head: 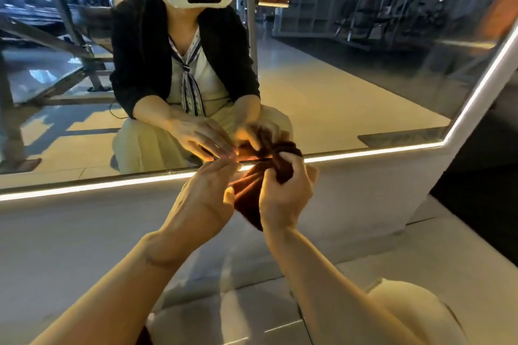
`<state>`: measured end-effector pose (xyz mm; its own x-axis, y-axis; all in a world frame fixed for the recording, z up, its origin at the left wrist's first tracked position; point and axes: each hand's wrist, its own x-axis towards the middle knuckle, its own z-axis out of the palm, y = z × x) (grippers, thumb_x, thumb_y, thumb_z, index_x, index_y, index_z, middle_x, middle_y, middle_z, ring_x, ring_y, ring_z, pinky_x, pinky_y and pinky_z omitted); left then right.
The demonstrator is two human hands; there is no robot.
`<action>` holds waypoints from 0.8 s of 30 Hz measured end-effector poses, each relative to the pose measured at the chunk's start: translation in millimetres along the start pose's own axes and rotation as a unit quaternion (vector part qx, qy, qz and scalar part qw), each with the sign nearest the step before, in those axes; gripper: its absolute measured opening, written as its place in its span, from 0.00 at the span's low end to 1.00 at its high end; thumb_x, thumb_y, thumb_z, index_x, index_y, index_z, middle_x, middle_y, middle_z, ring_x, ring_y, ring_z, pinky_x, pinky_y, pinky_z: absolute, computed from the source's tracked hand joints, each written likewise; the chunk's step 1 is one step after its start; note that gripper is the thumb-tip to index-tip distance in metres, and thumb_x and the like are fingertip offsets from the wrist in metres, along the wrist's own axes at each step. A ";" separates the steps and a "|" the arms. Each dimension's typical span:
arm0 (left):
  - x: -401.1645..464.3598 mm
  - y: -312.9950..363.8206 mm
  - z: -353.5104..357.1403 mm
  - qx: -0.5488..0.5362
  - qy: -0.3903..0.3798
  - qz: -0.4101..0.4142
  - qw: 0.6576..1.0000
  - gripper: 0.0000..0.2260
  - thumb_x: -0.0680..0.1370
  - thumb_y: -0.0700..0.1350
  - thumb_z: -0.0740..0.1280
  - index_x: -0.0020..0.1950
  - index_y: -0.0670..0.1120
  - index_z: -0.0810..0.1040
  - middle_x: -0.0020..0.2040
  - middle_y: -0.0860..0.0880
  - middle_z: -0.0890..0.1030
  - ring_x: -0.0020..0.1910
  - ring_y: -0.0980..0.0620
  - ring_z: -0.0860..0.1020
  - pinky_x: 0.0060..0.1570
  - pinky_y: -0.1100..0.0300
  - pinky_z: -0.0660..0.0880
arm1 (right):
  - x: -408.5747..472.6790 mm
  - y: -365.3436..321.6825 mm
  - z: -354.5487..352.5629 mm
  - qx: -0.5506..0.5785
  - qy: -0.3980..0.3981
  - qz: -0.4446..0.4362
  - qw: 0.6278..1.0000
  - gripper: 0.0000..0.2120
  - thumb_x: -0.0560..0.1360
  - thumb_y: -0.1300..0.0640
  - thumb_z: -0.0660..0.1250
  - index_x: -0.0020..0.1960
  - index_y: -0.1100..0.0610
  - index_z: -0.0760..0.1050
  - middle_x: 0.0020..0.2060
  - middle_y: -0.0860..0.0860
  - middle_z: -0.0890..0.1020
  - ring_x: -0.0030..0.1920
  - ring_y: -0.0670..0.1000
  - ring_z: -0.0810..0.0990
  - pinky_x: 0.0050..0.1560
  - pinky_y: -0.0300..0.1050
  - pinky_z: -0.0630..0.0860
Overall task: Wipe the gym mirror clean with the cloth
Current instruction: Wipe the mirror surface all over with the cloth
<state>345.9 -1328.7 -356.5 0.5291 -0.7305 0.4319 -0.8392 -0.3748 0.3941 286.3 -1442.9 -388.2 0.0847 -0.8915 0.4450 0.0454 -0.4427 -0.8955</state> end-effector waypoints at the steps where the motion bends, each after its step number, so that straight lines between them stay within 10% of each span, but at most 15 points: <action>1: -1.9 -1.5 0.1 -0.001 0.000 0.002 1.000 0.22 0.76 0.33 0.69 0.69 0.42 0.76 0.68 0.45 0.77 0.68 0.44 0.74 0.64 0.63 0.61 | 12.6 0.3 -4.5 -0.010 0.055 0.007 0.998 0.18 0.70 0.73 0.69 0.58 0.62 0.79 0.56 0.57 0.74 0.56 0.55 0.76 0.57 0.25 0.67; 4: -8.6 -6.7 1.8 -0.007 -0.007 0.020 1.000 0.22 0.77 0.34 0.69 0.71 0.42 0.74 0.70 0.46 0.75 0.70 0.48 0.71 0.67 0.68 0.57 | 49.3 8.5 -18.6 -0.026 0.142 0.087 0.986 0.21 0.73 0.72 0.67 0.65 0.64 0.74 0.64 0.63 0.70 0.62 0.61 0.74 0.55 0.24 0.62; 10: -14.6 -15.7 2.5 0.007 -0.008 0.099 0.995 0.27 0.70 0.30 0.71 0.68 0.43 0.76 0.67 0.47 0.77 0.67 0.47 0.73 0.70 0.56 0.67 | -21.3 5.6 4.3 -0.075 -0.081 -0.078 0.991 0.20 0.67 0.71 0.67 0.58 0.59 0.77 0.60 0.55 0.72 0.57 0.58 0.78 0.59 0.49 0.77; 16: -11.1 -17.6 6.1 0.021 -0.018 0.092 0.995 0.25 0.72 0.33 0.73 0.69 0.40 0.76 0.68 0.43 0.76 0.67 0.41 0.74 0.69 0.49 0.65 | 25.5 18.3 -8.7 -0.114 0.105 -0.011 0.988 0.19 0.71 0.75 0.68 0.60 0.63 0.78 0.61 0.60 0.74 0.59 0.61 0.80 0.56 0.43 0.74; 24: -13.5 -29.7 -2.1 -0.029 -0.020 0.120 0.992 0.25 0.73 0.31 0.67 0.70 0.44 0.75 0.68 0.47 0.76 0.67 0.50 0.71 0.69 0.57 0.63 | -48.8 15.6 22.8 -0.121 -0.027 -0.094 0.988 0.17 0.66 0.75 0.64 0.50 0.61 0.76 0.55 0.57 0.73 0.49 0.56 0.77 0.45 0.48 0.79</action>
<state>364.0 -1306.5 -372.3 0.3081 -0.8174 0.4867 -0.9311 -0.1541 0.3306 305.6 -1404.1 -423.9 0.1504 -0.7877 0.5974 -0.1730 -0.6160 -0.7685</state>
